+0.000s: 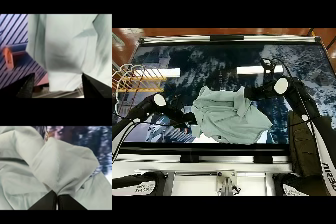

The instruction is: Fold the shirts.

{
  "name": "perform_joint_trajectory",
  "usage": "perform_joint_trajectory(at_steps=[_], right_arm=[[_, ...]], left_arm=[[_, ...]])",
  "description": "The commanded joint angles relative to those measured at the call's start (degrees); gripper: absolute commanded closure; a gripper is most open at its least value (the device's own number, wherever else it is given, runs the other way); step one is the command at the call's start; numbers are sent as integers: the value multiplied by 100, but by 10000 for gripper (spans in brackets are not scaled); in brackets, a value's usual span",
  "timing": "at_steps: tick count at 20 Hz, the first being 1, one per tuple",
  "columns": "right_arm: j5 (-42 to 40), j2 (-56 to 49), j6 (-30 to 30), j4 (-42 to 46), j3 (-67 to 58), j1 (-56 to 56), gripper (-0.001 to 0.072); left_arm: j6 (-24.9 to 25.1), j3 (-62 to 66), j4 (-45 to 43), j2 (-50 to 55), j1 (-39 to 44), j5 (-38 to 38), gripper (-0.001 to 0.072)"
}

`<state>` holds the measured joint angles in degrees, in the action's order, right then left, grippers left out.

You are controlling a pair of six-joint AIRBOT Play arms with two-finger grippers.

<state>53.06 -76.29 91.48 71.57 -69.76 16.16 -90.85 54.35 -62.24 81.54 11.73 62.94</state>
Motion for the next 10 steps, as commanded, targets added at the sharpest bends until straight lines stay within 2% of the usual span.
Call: perform_joint_trajectory(at_steps=[1, 3, 4, 5, 6, 7, 9, 10], right_arm=[[13, 2, 2, 63, 2, -2, 648], [13, 2, 2, 63, 2, -2, 647], [13, 2, 4, 61, 2, -2, 647], [17, 2, 4, 61, 2, -2, 647], [31, 2, 2, 63, 0, -2, 647], [94, 9, 2, 107, -7, -4, 647], [365, 48, 2, 210, -129, -4, 647], [509, 114, 2, 249, -245, -4, 647]], left_arm=[[9, -168, 129, 59, 192, -592, 34], [9, -162, 352, 227, 184, -802, 37], [4, -155, 448, 278, 175, -929, 69], [-9, -105, 470, 304, 175, -1034, 286], [46, -2, 463, 313, 168, -1110, 543], [289, 208, 461, 308, 116, -1150, 673], [625, 1010, 404, 306, -122, -962, 673], [638, 1512, 323, 308, -278, -859, 673]])
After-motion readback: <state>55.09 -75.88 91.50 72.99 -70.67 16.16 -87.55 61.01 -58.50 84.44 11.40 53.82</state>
